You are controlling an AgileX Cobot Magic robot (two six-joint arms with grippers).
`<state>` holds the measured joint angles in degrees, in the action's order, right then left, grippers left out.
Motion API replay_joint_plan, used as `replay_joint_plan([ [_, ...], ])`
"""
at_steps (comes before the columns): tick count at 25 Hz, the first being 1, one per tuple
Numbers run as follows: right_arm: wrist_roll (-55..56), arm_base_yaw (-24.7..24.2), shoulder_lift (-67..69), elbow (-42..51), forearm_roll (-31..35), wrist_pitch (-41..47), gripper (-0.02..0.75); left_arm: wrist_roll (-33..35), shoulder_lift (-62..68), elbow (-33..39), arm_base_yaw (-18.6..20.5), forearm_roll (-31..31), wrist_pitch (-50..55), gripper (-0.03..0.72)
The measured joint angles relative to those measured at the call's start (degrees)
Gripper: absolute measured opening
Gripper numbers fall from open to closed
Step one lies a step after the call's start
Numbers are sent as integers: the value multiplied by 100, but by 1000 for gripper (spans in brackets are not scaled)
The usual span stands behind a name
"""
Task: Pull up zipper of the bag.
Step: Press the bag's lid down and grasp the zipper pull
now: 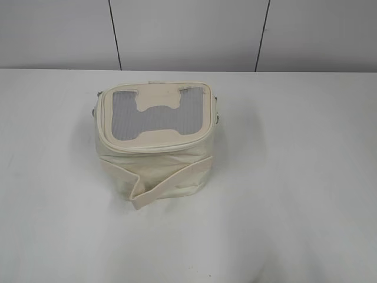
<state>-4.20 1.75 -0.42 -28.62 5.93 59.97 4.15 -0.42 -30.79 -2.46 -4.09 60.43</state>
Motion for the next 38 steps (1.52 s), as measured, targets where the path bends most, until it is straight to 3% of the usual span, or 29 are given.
replay_joint_plan([
  [26, 44, 0, 0, 0, 202, -8, 470, 0, 0, 0, 0, 0, 0, 241],
  [29, -338, 0, 254, -6, 850, -79, 463, 0, 0, 0, 0, 0, 0, 241],
  [32, -1339, 0, 1112, -47, 1975, -472, 461, 0, 0, 0, 0, -5, 0, 241],
  [35, -2864, 0, 2276, -48, 3494, -1149, 460, 0, 0, 0, 0, -18, 0, 241],
  [38, -5096, 0, 3721, -108, 5021, -1677, 459, 0, 0, 0, 0, -38, 0, 241],
])
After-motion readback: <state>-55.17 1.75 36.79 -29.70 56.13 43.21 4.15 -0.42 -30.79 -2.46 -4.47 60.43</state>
